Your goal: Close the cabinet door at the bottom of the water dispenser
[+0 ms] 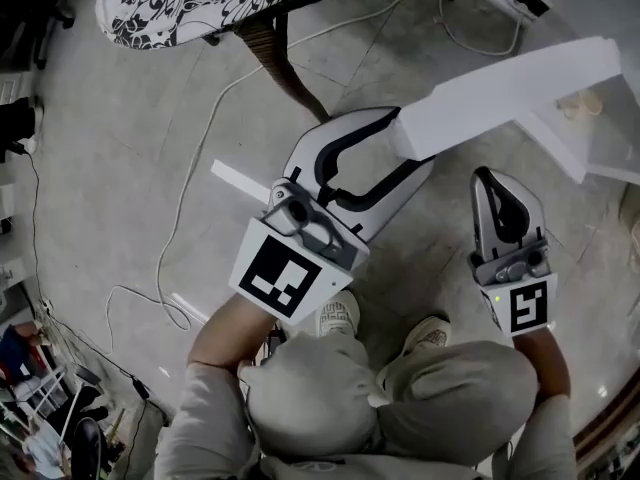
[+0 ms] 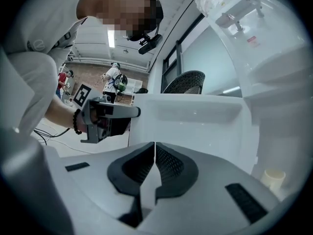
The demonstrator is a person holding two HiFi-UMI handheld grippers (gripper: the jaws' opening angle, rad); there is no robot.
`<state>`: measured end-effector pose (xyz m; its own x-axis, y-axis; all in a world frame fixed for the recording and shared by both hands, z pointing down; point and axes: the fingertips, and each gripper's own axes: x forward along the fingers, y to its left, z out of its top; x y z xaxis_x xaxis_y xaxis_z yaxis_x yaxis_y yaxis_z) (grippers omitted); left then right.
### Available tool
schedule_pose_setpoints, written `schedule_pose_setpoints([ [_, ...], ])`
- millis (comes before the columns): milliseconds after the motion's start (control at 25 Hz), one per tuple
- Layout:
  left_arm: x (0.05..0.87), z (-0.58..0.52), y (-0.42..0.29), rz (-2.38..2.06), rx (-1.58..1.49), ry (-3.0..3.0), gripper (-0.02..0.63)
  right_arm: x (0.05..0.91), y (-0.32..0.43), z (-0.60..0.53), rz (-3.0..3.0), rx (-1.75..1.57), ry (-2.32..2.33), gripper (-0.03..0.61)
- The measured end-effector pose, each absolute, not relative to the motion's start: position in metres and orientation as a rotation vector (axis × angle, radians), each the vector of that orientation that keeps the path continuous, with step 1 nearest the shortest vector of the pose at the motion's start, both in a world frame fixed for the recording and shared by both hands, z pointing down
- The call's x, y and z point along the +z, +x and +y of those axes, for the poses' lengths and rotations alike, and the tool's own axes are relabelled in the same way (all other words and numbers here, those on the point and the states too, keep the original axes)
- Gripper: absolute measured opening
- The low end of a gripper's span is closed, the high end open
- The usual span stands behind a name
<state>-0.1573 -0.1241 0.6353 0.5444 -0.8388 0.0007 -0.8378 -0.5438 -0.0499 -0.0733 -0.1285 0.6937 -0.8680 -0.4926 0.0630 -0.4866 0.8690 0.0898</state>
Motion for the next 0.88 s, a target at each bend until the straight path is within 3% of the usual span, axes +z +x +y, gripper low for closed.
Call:
schedule_pose_setpoints([
  [880, 0.635, -0.064, -0.081, 1.312, 0.05, -2.723, 0.173, 0.743, 0.001, -0.077, -2.783, -0.049, 0.982, 0.018],
])
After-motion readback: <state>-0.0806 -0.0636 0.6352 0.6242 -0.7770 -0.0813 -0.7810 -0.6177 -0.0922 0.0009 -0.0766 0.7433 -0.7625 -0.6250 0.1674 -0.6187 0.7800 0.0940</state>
